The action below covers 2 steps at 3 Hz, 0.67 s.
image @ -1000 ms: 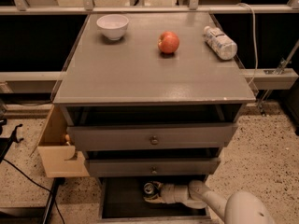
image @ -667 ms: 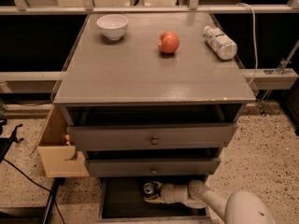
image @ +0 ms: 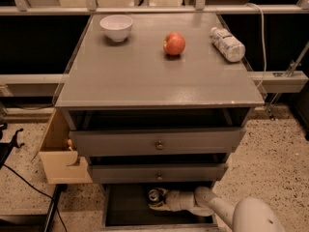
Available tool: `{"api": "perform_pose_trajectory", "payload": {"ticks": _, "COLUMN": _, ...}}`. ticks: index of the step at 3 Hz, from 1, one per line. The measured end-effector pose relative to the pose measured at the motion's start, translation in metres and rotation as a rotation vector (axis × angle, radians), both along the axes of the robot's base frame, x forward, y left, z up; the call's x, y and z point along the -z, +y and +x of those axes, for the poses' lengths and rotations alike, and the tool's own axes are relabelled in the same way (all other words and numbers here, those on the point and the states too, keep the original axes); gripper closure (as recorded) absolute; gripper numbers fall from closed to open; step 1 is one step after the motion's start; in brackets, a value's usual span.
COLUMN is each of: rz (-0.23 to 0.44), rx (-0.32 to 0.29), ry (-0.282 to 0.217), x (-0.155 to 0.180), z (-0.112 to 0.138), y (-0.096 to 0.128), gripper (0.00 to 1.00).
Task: Place green can into bottom drawer
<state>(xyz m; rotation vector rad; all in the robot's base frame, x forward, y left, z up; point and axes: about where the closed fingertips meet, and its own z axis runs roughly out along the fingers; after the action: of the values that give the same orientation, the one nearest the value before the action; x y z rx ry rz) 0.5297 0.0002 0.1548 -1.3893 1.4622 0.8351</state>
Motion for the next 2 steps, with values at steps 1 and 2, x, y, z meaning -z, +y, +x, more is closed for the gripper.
{"api": "perform_pose_trajectory", "payload": {"ticks": 1, "rz": 0.0, "rx": 0.0, "ry": 0.0, "x": 0.0, "z": 0.0, "y": 0.0001, "gripper": 0.34}}
{"api": "perform_pose_trajectory", "payload": {"ticks": 2, "rz": 0.0, "rx": 0.0, "ry": 0.0, "x": 0.0, "z": 0.0, "y": 0.0001, "gripper": 0.11}}
